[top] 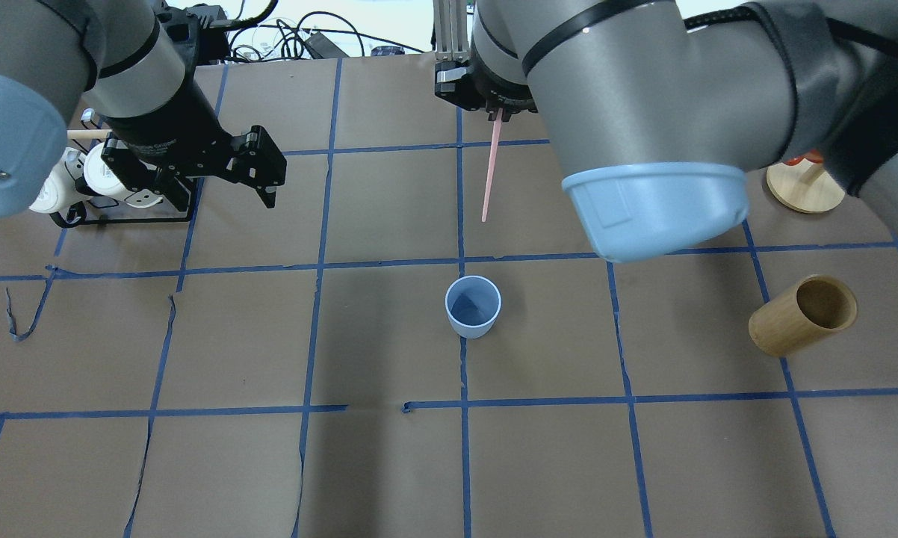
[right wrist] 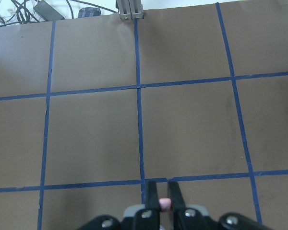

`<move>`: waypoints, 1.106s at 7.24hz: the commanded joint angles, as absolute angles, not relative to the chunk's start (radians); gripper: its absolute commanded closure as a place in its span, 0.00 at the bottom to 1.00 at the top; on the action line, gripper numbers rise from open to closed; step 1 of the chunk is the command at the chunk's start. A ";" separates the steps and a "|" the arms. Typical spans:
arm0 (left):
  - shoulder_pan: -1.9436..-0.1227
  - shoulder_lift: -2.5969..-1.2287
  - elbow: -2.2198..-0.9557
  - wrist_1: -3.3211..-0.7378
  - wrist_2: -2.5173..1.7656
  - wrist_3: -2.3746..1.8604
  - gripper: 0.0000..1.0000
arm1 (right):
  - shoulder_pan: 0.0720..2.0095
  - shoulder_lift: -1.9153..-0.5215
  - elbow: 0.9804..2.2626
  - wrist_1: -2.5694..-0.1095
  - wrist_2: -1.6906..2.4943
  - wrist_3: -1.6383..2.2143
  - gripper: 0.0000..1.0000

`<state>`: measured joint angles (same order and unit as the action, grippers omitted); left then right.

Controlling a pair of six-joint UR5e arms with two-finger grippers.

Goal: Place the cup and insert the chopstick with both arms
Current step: 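Lower the pink chopstick into the blue cup with the right gripper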

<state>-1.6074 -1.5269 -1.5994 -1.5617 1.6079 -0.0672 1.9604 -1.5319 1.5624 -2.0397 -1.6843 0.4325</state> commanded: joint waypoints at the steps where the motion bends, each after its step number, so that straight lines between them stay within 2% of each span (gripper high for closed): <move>1: -1.605 -1.528 -1.592 -1.551 1.605 -0.068 0.00 | 1.986 -1.545 1.577 -2.010 -1.687 0.466 1.00; 3: -1.605 -1.526 -1.595 -1.551 1.605 -0.066 0.00 | 1.987 -1.597 1.606 -1.987 -1.687 0.465 0.99; 8: -1.603 -1.523 -1.591 -1.551 1.609 -0.066 0.00 | 1.991 -1.576 1.647 -2.031 -1.683 0.509 0.99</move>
